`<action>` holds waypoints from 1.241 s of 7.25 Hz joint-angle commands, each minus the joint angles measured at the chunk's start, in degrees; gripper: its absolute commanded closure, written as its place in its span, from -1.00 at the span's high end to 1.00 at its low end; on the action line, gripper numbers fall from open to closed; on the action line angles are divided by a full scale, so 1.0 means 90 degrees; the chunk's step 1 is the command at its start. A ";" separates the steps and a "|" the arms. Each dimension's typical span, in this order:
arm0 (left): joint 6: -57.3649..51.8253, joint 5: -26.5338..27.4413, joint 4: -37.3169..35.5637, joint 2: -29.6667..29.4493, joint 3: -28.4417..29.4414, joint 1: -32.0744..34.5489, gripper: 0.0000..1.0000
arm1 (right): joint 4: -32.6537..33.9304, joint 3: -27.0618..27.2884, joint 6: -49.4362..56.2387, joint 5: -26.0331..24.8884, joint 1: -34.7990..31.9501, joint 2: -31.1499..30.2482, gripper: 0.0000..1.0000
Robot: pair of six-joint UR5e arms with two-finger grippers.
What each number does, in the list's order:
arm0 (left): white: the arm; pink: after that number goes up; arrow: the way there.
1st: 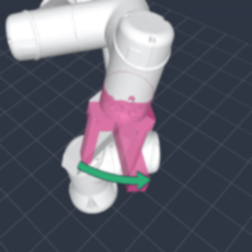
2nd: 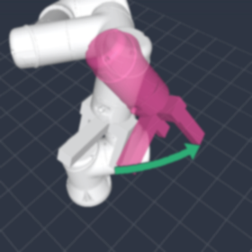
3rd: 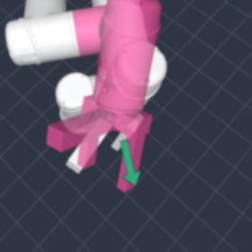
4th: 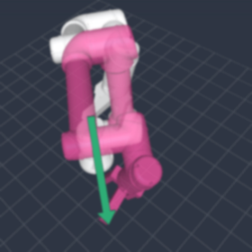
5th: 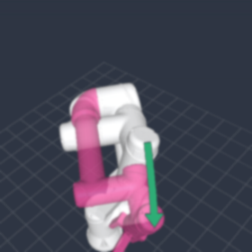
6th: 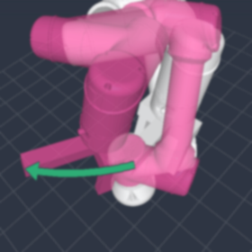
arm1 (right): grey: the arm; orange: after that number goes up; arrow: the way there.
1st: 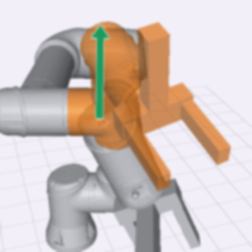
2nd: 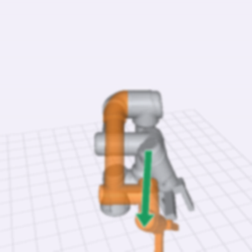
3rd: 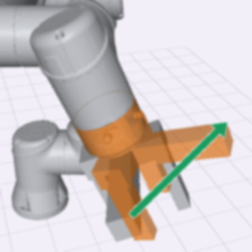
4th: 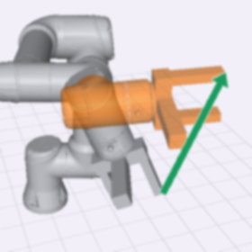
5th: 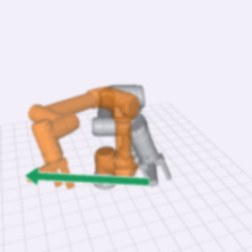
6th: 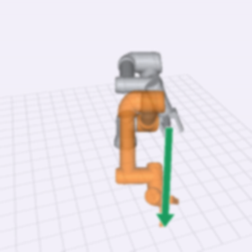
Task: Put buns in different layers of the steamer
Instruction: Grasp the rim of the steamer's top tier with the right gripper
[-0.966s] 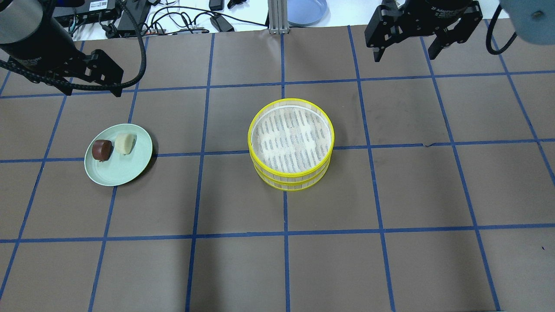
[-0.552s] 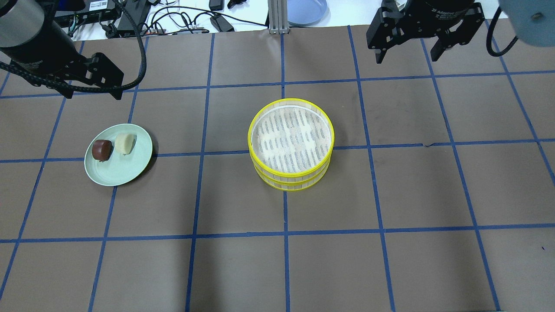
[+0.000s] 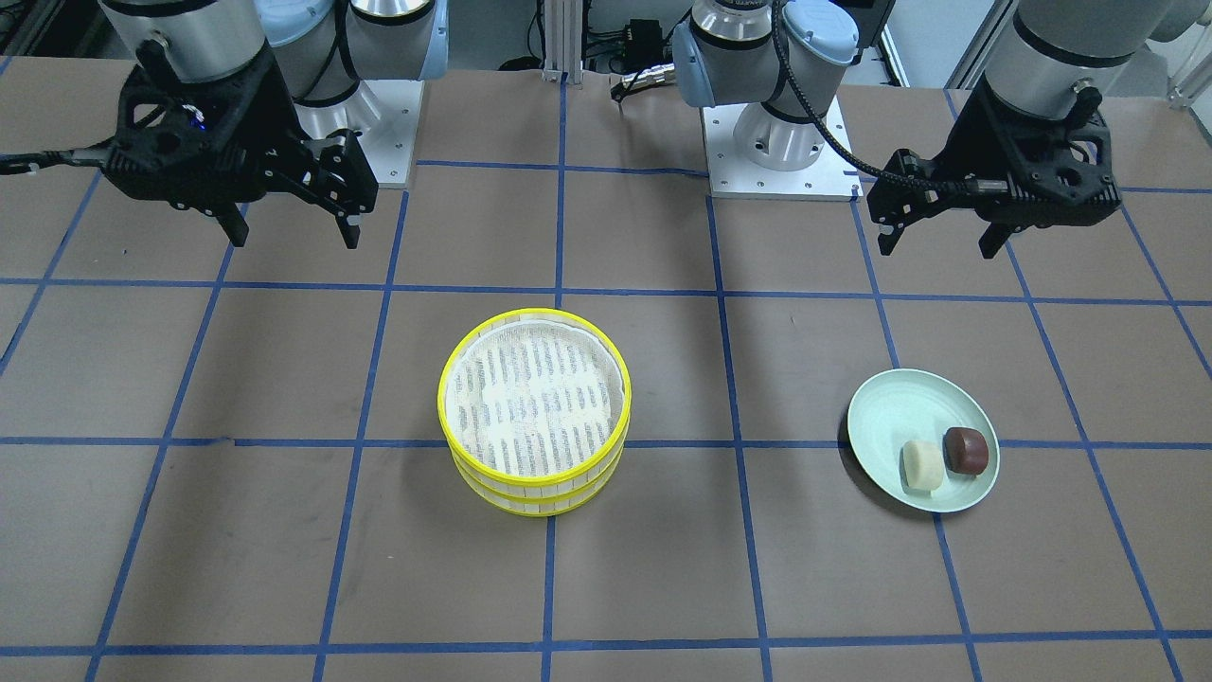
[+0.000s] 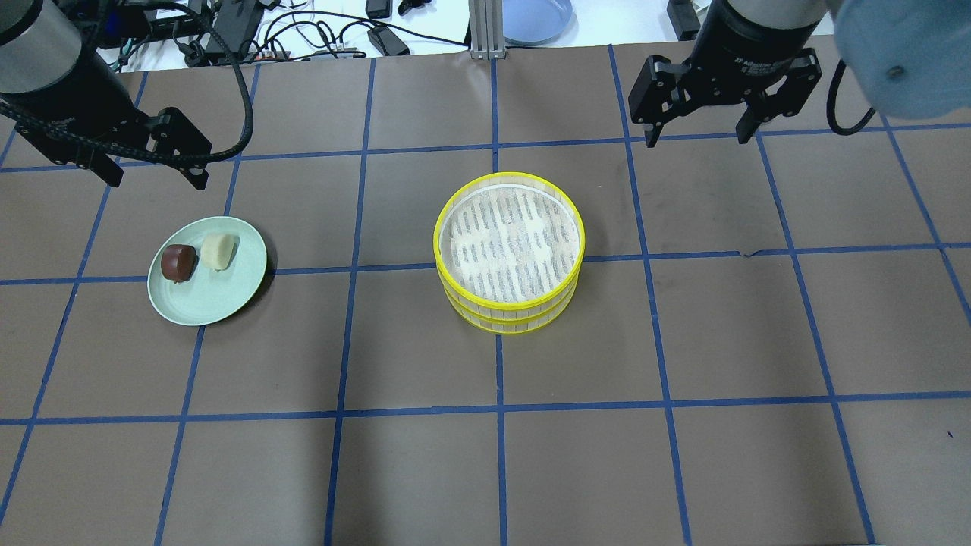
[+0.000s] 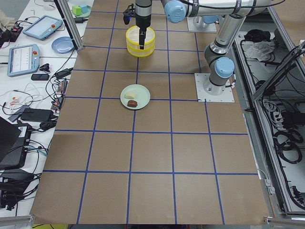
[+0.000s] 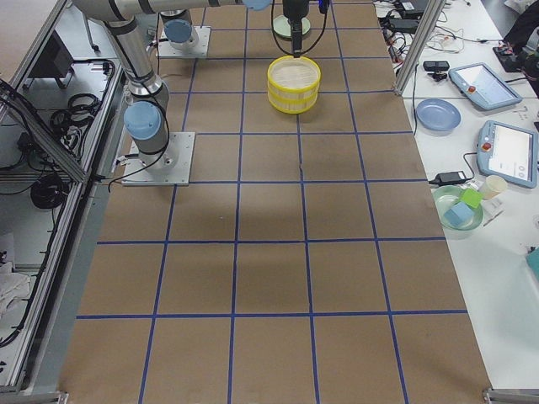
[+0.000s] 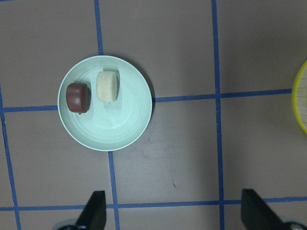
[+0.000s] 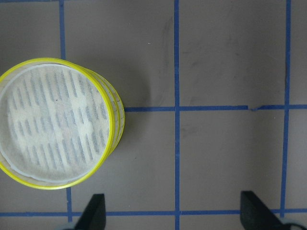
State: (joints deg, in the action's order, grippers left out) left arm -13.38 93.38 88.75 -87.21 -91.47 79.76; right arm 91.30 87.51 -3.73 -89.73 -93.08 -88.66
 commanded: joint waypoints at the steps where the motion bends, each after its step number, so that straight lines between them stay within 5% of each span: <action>1: 0.0041 0.0044 0.0022 -0.0046 -0.0013 0.0014 1.00 | 0.0679 0.0772 -0.0451 0.0057 -0.0174 0.0434 1.00; 4: -0.0075 0.0103 -0.0056 -0.0027 -0.0003 -0.0024 1.00 | 0.1806 0.0892 -0.1009 -0.0069 -0.1207 0.1655 0.96; 6: -0.0105 0.0064 -0.0748 -0.0396 -0.0188 -0.0239 1.00 | 0.1877 0.1018 -0.0992 -0.0177 -0.1240 0.1794 0.62; 7: -0.0173 0.0044 -0.0789 -0.0669 -0.0227 -0.0259 1.00 | 0.1877 0.1039 -0.0972 -0.0187 -0.1240 0.1814 0.23; 9: -0.0466 0.0025 -0.0993 -0.1060 -0.0276 -0.0424 1.00 | 0.1848 0.1049 -0.0962 -0.0196 -0.1191 0.1814 -0.24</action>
State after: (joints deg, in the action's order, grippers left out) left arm -16.30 93.78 81.25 -94.32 -93.63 77.08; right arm 108.07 96.81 -12.40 -91.43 -104.08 -72.37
